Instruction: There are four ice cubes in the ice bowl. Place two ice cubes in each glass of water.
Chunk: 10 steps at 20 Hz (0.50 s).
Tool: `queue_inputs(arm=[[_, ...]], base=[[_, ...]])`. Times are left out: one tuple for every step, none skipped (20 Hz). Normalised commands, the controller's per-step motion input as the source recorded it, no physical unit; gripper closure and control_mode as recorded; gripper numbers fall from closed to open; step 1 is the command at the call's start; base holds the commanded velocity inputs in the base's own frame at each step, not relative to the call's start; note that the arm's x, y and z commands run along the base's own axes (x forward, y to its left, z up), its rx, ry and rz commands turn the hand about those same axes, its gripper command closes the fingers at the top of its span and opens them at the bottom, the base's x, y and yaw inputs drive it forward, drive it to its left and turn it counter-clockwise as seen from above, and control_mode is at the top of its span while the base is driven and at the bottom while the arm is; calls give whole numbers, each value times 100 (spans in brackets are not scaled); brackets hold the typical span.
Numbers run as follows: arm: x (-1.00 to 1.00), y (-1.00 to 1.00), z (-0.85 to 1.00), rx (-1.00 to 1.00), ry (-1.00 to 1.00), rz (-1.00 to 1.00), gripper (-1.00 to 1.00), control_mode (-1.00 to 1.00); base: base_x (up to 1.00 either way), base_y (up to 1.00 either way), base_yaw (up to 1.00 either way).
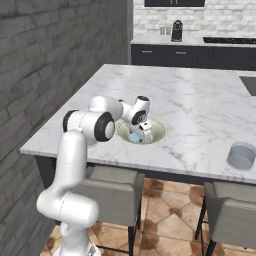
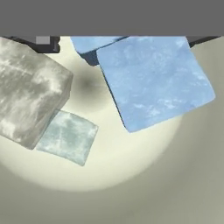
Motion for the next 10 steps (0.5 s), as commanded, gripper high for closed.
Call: queue_inputs(arm=[[0, 4, -4, 0, 0, 0, 100, -100], [0, 0, -3, 0, 0, 0, 100, -100], [0, 0, 0, 0, 0, 0, 100, -100], [0, 0, 0, 0, 0, 0, 100, -100], [0, 0, 0, 0, 0, 0, 100, -100], [0, 0, 0, 0, 0, 0, 100, -100], [0, 0, 0, 0, 0, 0, 100, -100], [0, 0, 0, 0, 0, 0, 100, -100], [0, 0, 0, 0, 0, 0, 100, -100], [0, 0, 0, 0, 0, 0, 100, -100]], base=[[0, 0, 0], [0, 0, 0], [0, 0, 0], [0, 0, 0], [0, 0, 0], [0, 0, 0], [0, 0, 0], [0, 0, 0], [0, 0, 0], [0, 0, 0]])
